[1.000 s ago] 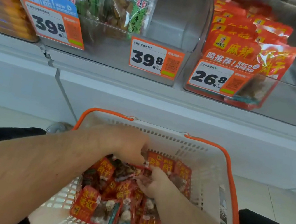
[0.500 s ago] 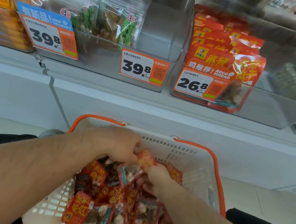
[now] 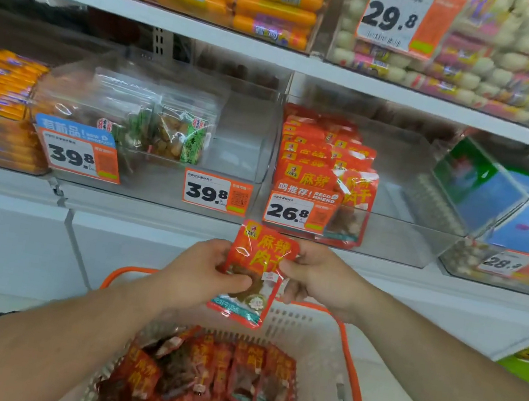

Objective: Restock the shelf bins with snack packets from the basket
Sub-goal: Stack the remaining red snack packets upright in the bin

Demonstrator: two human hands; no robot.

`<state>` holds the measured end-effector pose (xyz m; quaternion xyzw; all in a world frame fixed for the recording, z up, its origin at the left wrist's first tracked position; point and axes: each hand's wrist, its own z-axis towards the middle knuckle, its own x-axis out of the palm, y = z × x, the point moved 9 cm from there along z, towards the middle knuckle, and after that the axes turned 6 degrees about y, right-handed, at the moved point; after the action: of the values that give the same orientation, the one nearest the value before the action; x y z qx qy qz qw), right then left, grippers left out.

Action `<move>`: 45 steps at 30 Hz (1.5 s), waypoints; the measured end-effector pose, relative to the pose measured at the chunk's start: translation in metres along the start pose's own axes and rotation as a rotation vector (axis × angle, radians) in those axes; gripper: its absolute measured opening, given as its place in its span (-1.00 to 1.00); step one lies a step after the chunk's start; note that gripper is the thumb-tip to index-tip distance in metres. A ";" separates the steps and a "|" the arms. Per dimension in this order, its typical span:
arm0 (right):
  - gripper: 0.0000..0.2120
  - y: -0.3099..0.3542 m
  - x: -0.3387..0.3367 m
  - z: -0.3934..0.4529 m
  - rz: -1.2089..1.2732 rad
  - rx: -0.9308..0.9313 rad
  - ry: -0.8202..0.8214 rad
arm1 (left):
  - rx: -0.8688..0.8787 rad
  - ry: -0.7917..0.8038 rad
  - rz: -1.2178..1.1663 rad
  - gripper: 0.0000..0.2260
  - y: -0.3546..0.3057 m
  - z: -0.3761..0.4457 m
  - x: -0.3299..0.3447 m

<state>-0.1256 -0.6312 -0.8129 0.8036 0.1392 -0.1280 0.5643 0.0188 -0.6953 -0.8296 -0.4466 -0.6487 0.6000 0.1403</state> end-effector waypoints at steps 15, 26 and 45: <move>-0.87 0.063 -0.092 -0.067 0.204 -0.334 -0.494 | 0.631 -0.297 0.368 -0.63 -0.133 0.005 0.008; -0.97 0.100 -0.194 -0.086 0.012 -0.454 -0.870 | 0.197 -0.626 0.705 -0.44 -0.111 0.063 -0.038; -0.80 0.045 -0.177 -0.015 -0.112 -0.064 -0.523 | 0.210 -0.678 0.716 -0.38 -0.109 0.064 -0.038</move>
<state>-0.2726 -0.6452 -0.7047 0.7160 0.0367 -0.3577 0.5984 -0.0504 -0.7524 -0.7326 -0.4047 -0.4001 0.7837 -0.2489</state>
